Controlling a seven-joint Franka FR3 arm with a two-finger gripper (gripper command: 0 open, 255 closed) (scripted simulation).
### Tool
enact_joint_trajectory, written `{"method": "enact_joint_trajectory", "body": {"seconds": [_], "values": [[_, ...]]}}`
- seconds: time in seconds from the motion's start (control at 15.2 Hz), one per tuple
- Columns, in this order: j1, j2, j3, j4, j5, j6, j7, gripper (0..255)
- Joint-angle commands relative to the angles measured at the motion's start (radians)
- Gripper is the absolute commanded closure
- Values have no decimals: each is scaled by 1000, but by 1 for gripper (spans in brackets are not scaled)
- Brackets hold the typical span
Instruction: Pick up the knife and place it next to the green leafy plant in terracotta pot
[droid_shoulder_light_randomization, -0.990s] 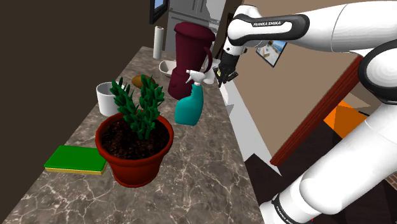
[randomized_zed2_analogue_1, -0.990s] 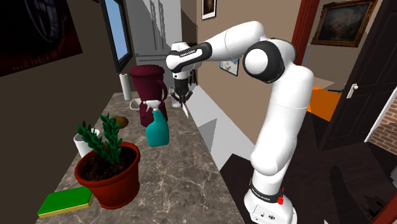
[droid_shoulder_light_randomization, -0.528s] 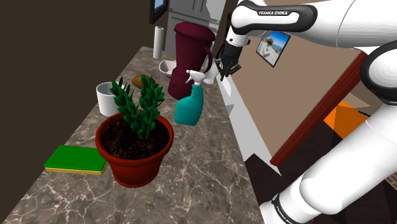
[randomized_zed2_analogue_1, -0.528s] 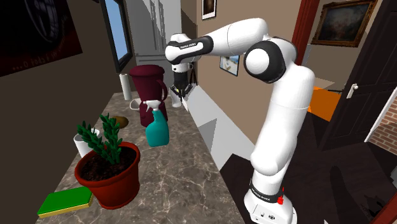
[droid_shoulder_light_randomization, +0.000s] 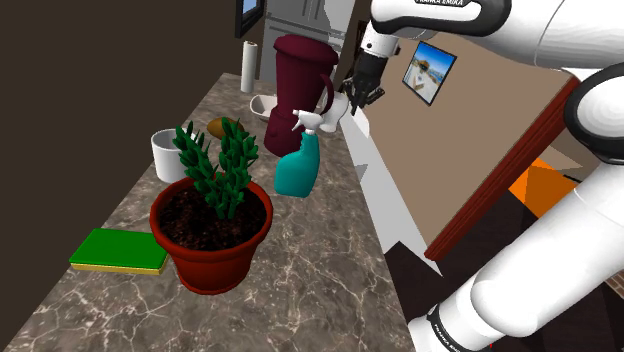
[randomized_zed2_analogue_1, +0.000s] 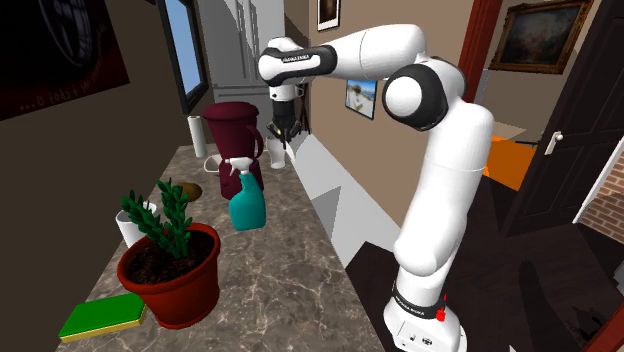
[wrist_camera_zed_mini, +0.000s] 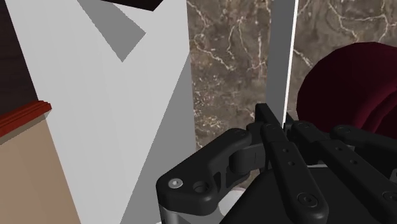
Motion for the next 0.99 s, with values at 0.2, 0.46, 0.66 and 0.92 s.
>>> {"method": "enact_joint_trajectory", "body": {"seconds": [0.2, 0.46, 0.66, 0.92], "values": [[0, 10, 0, 83, 0, -73, 1, 255], [0, 24, 0, 154, 1, -131, 1, 255], [0, 37, 0, 212, 1, -175, 1, 255], [-1, 60, -1, 297, 2, -237, 1, 255]]}}
